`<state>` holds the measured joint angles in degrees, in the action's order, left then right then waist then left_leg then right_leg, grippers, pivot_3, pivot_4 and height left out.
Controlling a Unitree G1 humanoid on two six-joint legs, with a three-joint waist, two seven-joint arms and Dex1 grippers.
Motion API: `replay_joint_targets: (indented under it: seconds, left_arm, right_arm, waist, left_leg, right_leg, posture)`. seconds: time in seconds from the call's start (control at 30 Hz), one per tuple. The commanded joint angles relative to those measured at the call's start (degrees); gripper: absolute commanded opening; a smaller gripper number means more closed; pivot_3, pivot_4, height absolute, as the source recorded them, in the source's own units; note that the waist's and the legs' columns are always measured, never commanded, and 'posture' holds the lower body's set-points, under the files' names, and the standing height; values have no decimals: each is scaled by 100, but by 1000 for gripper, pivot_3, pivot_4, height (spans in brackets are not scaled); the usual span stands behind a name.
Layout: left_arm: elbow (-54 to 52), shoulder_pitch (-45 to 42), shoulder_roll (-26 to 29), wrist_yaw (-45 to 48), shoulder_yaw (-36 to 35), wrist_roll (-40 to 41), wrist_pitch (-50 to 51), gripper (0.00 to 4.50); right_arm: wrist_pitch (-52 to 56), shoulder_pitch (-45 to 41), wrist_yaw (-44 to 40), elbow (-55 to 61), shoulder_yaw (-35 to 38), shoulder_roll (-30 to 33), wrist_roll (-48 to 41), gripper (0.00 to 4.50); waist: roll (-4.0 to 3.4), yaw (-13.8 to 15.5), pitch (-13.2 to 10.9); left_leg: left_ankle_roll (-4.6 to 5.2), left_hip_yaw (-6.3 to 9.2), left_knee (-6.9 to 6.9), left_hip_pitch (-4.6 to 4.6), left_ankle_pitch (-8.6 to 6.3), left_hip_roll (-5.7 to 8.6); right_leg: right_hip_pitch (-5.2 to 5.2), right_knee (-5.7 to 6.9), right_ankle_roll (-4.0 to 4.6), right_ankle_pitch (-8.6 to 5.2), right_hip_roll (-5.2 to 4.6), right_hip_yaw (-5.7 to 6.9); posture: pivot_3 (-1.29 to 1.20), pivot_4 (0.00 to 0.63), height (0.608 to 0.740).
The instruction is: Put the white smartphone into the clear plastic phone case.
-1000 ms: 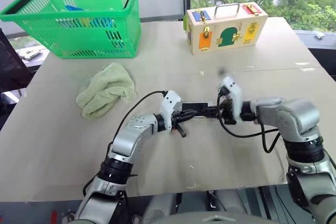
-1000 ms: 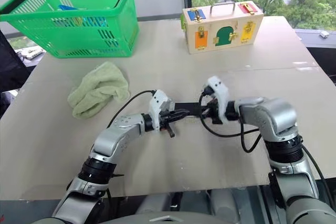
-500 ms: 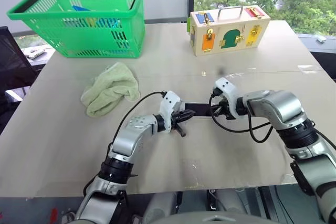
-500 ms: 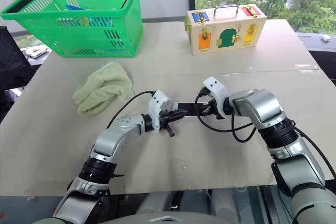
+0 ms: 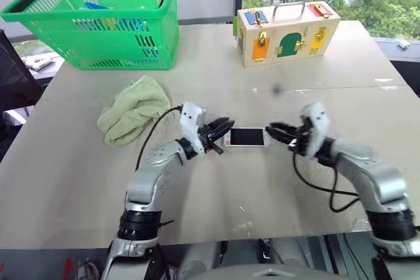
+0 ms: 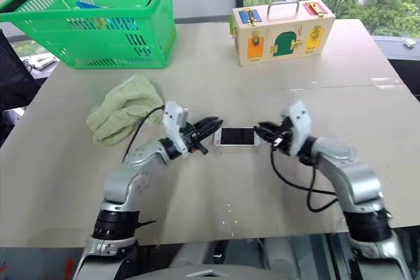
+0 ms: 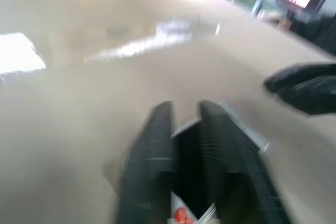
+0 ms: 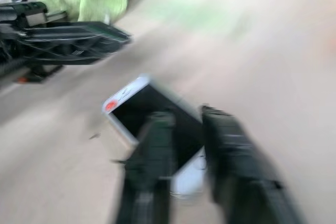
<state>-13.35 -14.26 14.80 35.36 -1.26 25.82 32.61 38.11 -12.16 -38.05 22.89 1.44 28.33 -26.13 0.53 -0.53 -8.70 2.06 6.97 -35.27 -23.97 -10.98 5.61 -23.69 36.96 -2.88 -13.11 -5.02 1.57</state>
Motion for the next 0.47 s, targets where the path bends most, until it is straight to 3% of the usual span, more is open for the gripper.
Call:
replay_joint_targets:
  seconds: [0.03, 0.17, 0.33, 0.47]
  left_arm:
    - [-706, 222, 408, 201, -447, 581, 308, 2578]
    - [-1085, 770, 1281, 779, -991, 1014, 407, 4463]
    - [-1295, 1585, 1964, 1082, -1445, 1132, 412, 4463]
    - [-1414, 2062, 2330, 1325, -1677, 1347, 496, 4463]
  right_arm:
    - [-524, 805, -261, 914, 308, 475, 120, 2620]
    - [-1098, 2273, -515, 1406, 1286, 807, 86, 4475]
    - [-1398, 3396, -705, 1597, 2404, 828, -159, 4475]
    - [-1535, 3896, -854, 1636, 2841, 844, -231, 4475]
  waist:
    - [2, 23, -3]
    - [-6, 55, -31]
    - [-16, 111, -51]
    - [-15, 134, -56]
  left_leg:
    - [21, 1, 5, 0, -13, -1]
    - [23, -3, 9, 1, -15, -2]
    - [0, -13, 7, 15, -29, -12]
    - [-2, -18, 6, 14, -31, -20]
  right_leg:
    - [1, -7, -5, -4, 1, 1]
    - [0, -11, -19, -15, 0, -4]
    - [12, -11, 1, -28, -2, -8]
    - [10, -11, 4, -30, -2, -8]
  posture:
    - [0, 150, 740]
    - [0, 150, 740]
    - [0, 150, 740]
    - [0, 150, 740]
